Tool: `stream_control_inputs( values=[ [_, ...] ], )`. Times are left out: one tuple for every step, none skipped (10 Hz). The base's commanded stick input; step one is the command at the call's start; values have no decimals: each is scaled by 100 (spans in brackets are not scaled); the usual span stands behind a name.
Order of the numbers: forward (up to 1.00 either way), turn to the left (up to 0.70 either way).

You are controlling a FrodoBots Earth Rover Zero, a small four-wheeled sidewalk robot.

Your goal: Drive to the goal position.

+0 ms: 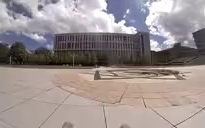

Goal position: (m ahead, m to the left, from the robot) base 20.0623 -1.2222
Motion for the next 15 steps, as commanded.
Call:
stream_control_inputs(
  values=[
    [70, 0],
    [70, 0],
    [70, 0],
    [70, 0],
    [70, 0],
    [70, 0],
    [70, 0],
    [70, 0],
    [70, 0],
    [70, 0],
    [70, 0],
    [70, 0],
    [70, 0],
    [70, 0],
    [70, 0]
  ],
)
